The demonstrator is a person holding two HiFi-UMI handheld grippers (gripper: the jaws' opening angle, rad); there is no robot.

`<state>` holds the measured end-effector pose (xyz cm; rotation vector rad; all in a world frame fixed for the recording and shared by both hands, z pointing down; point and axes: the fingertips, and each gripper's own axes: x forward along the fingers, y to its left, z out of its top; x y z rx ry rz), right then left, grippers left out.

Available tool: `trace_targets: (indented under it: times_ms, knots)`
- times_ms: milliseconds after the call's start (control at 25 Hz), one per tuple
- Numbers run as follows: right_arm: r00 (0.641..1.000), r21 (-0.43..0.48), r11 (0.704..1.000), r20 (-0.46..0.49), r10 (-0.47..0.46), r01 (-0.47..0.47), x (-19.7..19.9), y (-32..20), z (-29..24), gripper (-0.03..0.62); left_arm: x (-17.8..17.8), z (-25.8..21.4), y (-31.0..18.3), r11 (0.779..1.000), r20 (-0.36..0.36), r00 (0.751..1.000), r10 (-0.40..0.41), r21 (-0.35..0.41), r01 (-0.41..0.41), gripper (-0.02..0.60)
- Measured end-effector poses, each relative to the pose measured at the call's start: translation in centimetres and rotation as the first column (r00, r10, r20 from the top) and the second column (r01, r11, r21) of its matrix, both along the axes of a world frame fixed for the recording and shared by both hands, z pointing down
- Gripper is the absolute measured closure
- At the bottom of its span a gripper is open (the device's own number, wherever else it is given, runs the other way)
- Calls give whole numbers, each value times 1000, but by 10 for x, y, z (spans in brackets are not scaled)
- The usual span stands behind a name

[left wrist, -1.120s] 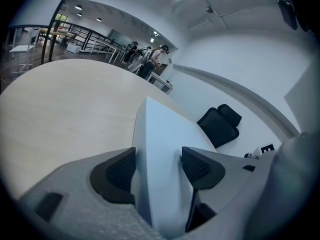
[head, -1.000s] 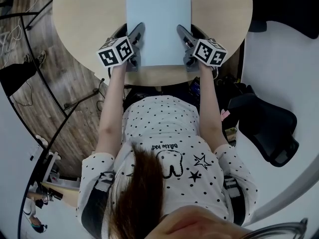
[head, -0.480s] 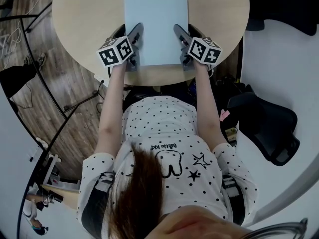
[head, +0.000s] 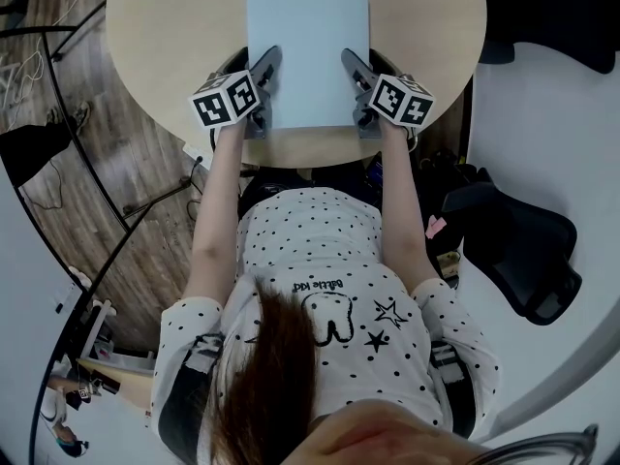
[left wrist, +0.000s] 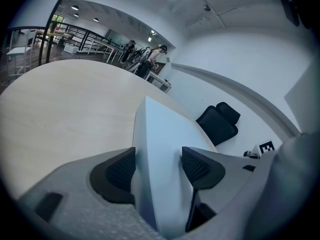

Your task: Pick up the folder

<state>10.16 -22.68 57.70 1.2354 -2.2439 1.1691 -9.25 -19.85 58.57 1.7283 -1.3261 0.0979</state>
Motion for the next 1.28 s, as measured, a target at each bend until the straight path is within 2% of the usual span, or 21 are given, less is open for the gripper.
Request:
trace_targets:
  times_ms: [320, 560, 1280]
  knots:
    - [1000, 13, 1000, -16, -17, 17, -1, 0, 0, 312, -1, 1, 0, 1000, -4, 1000, 2, 0, -2, 296]
    - [1000, -2, 1000, 21, -20, 20, -3, -1, 0, 313, -2, 0, 0, 1000, -3, 1000, 8, 1, -8, 296]
    - [1000, 0, 1000, 17, -24, 24, -1, 3, -4, 316, 3, -4, 1, 1000, -4, 1000, -12, 11, 12, 296]
